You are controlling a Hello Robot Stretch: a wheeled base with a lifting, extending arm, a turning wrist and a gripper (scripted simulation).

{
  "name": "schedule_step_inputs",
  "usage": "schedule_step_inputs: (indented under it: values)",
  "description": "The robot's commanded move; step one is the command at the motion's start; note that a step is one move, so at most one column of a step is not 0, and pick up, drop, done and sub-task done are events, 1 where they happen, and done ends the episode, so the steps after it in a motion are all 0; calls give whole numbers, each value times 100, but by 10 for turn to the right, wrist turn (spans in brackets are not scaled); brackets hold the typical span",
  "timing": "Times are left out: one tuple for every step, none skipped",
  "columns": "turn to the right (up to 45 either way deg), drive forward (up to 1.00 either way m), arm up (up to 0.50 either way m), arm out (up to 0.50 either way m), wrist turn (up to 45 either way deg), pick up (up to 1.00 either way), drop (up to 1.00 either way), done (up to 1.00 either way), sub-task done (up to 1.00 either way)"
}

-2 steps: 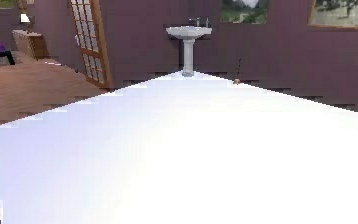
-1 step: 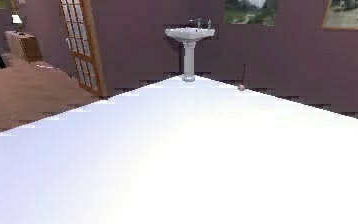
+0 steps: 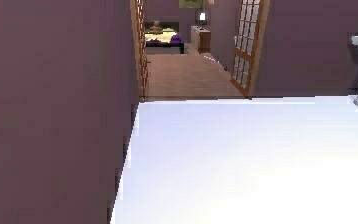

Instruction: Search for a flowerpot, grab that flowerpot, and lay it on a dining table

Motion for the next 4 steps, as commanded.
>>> schedule_step_inputs:
  values:
    - [0, 100, 0, 0, 0, 0, 0, 0, 0]
    - [0, 100, 0, 0, 0, 0, 0, 0, 0]
    - [-30, 0, 0, 0, 0, 0, 0, 0, 0]
    - [0, 95, 0, 0, 0, 0, 0, 0, 0]
